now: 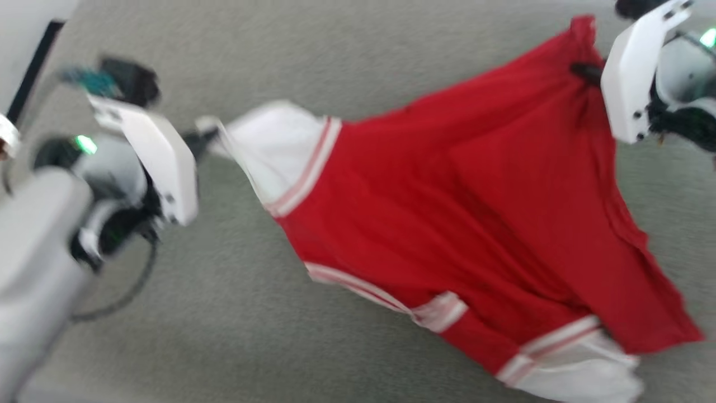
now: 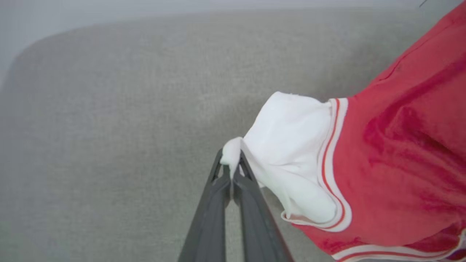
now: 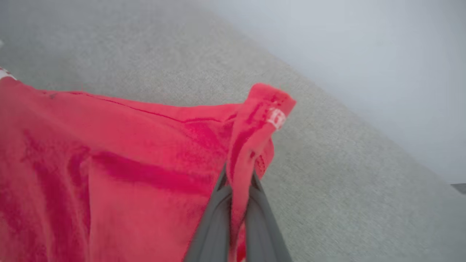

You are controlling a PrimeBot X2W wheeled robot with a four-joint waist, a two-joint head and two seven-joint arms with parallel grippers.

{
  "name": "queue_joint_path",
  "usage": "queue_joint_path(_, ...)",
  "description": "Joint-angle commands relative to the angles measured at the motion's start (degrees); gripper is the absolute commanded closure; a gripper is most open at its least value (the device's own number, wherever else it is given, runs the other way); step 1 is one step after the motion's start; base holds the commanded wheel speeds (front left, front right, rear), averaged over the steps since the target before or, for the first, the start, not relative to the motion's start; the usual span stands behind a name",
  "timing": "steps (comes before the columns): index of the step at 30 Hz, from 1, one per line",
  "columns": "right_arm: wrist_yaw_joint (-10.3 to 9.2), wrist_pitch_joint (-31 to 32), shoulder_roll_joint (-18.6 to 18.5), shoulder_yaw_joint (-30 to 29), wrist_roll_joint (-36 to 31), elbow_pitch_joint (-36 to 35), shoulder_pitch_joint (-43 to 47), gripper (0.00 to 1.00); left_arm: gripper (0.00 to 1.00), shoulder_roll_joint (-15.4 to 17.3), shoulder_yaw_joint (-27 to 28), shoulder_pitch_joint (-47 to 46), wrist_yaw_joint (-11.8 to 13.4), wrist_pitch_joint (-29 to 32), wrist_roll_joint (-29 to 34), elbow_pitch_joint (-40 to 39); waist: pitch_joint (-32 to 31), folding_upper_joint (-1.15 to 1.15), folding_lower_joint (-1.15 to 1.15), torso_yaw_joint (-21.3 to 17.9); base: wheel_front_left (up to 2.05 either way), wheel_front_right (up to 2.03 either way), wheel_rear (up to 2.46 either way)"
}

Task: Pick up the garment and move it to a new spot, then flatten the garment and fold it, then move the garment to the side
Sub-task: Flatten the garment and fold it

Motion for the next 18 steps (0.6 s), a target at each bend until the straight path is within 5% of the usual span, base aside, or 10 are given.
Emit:
queue_joint_path(1, -0.12, -1.02, -0.24, -0.31, 0.38, -0.85, -0.89, 1.00, 1.00, 0.77, 0.46, -2.30, 0.24, 1.09, 0.53, -0.01, -2.49, 0.00, 0.00, -3.19, 0.00, 0.00, 0.00)
queue_joint_path(8, -0.12, -4.56, -1.03, -3.04, -0.17, -1.21, -3.03, 1.00, 1.00, 1.52, 0.51, -12.96, -1.20, 6.03, 3.25, 2.09, -5.50, 0.00, 0.00, -7.48, 0.00, 0.00, 0.00)
queue_joint_path(18, -0.12, -9.97, 2.69, -7.96, -4.91, 5.20, -8.25, 1.00, 1.00, -3.11, -0.30, -27.01, -3.51, 4.08, 8.80, 13.25, -6.56, 0.00, 0.00, -10.91, 0.00, 0.00, 0.00)
